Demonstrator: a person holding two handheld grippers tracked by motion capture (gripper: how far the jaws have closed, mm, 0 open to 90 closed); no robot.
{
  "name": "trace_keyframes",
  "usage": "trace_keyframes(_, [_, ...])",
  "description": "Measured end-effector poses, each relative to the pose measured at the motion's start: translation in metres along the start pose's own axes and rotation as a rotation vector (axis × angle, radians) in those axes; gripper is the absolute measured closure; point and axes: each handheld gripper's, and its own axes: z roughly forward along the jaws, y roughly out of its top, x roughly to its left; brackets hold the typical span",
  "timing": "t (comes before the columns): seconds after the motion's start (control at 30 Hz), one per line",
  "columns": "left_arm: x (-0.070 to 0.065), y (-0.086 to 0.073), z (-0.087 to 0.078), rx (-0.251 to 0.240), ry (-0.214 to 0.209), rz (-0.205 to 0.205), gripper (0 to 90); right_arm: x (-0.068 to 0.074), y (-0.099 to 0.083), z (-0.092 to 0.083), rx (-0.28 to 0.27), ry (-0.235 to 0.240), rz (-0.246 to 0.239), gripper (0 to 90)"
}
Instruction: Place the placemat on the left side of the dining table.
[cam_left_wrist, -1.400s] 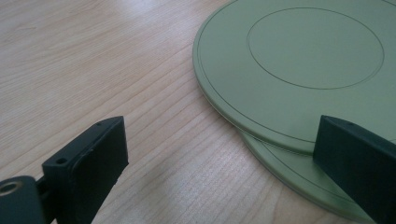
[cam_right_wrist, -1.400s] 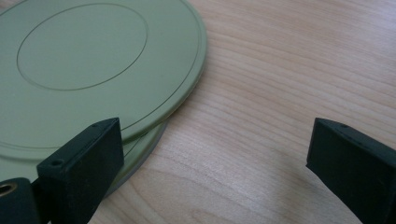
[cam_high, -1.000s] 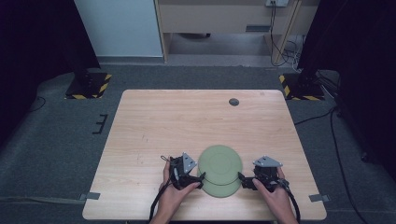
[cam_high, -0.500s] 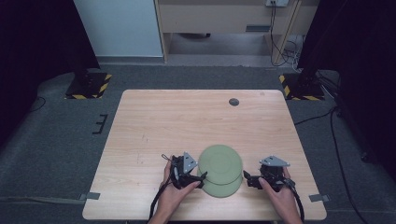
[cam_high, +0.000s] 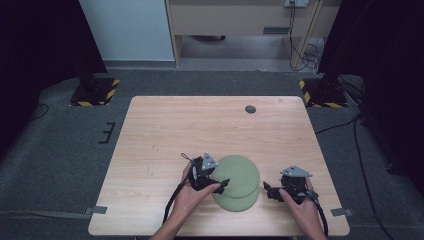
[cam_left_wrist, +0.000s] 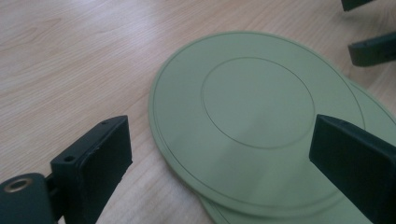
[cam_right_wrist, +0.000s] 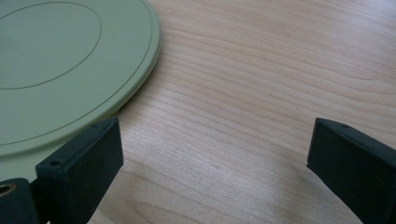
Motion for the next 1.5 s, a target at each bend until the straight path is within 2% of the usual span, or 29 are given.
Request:
trace_keyframes(0.07, [0.005, 0.001, 0.003, 0.001, 0.016, -0.009, 5.5, -0.002, 0.0, 0.0, 0.002, -0.003, 0.0, 3.8])
trace_keyframes(0.1, [0.009, 0.001, 0.007, 0.006, 0.016, -0.028, 5.5, -0.003, 0.0, 0.0, 0.001, -0.006, 0.005, 3.8])
trace_keyframes(0.17, [0.01, 0.001, 0.008, 0.007, 0.014, -0.036, 5.6, -0.003, 0.0, -0.001, 0.0, -0.006, 0.007, 3.8])
trace_keyframes(0.27, [0.012, 0.002, 0.012, 0.017, 0.009, -0.03, 6.2, -0.004, 0.0, 0.0, 0.002, -0.008, 0.009, 3.8])
trace_keyframes(0.37, [0.013, 0.003, 0.016, 0.048, 0.004, -0.023, 6.2, -0.004, 0.0, 0.001, 0.006, -0.011, 0.005, 3.8])
trace_keyframes(0.63, [0.018, 0.008, 0.018, 0.069, -0.009, -0.019, 7.0, -0.009, -0.001, -0.001, 0.005, -0.017, 0.019, 3.7])
trace_keyframes(0.77, [0.02, 0.008, 0.02, 0.095, -0.016, -0.015, 6.5, -0.011, -0.001, -0.001, 0.009, -0.021, 0.021, 3.8])
trace_keyframes(0.83, [0.021, 0.008, 0.021, 0.096, -0.011, -0.025, 6.6, -0.012, -0.002, -0.001, 0.01, -0.024, 0.022, 3.8])
trace_keyframes(1.13, [0.025, 0.008, 0.025, 0.117, -0.007, -0.026, 7.2, -0.013, -0.002, -0.001, 0.011, -0.023, 0.024, 3.8])
trace_keyframes(1.2, [0.025, 0.008, 0.027, 0.121, 0.008, -0.02, 7.3, -0.013, -0.002, -0.002, 0.012, -0.024, 0.025, 3.8])
trace_keyframes(1.5, [0.025, 0.007, 0.03, 0.138, 0.001, -0.028, 8.2, -0.014, -0.003, -0.003, 0.016, -0.023, 0.027, 3.8])
